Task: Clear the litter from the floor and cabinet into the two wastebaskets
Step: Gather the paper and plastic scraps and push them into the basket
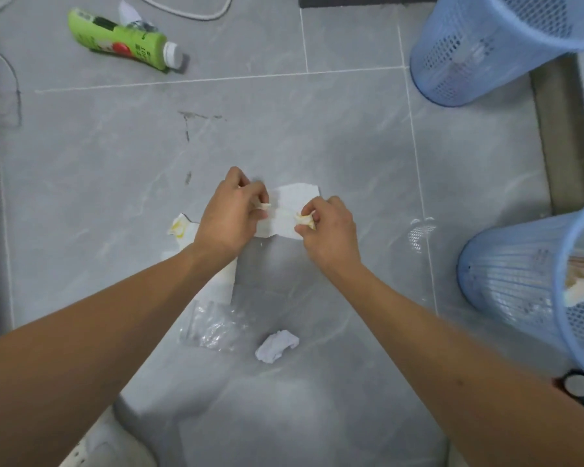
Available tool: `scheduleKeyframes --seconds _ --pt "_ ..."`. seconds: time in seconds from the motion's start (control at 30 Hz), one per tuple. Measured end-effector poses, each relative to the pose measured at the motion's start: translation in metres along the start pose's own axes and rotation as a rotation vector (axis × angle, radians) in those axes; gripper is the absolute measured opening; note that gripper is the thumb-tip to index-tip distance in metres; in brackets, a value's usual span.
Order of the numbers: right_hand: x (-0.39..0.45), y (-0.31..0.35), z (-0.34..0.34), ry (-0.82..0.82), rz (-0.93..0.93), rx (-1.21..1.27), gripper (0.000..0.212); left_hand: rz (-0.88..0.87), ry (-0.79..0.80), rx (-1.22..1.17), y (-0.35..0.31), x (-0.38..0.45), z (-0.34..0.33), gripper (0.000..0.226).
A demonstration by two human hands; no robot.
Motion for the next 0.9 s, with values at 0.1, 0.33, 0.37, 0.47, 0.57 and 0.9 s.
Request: scheduleKeyframes --seconds 0.1,0.33,0.37,0.47,0.57,0.9 --pt "-0.018 -0.007 0.049 -0.071 -0.004 0.033 0.023 -0.085 -0.031 0.008 -0.044 -0.008 0.020 0.012" --pt "-0.078 -0.013 0.180 -0.230 0.025 0.143 0.011 -0.238 -0.022 -0.101 -0.208 -0.028 0.063 0.019" --pt "-0.087 -0.012 0.198 -0.254 0.033 0.161 0.012 -0.262 -0.023 -0.120 -0.230 -0.030 0.070 0.018" --pt "-0.116 -0.007 0.259 -0.320 0.069 0.203 0.011 -0.337 -0.026 -0.158 -0.296 -0.034 0.090 0.016" --pt "-0.148 -0.016 0.334 -0.398 0.079 0.196 0.010 -0.463 -0.010 -0.177 -0.379 -0.038 0.097 0.013" --pt "-0.172 -0.104 0.413 -0.330 -0.132 -0.071 0.029 -0.460 0.242 0.021 -0.470 -0.051 0.000 0.043"
Point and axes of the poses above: each hand's wrist, its own x-axis towards the middle knuckle, its own z-axis out of the back of the hand, y = z × x, the point moved 7 cm from there along x, towards the middle knuckle, and after that the axes turned 10 degrees about x, right-handed, at the moved point
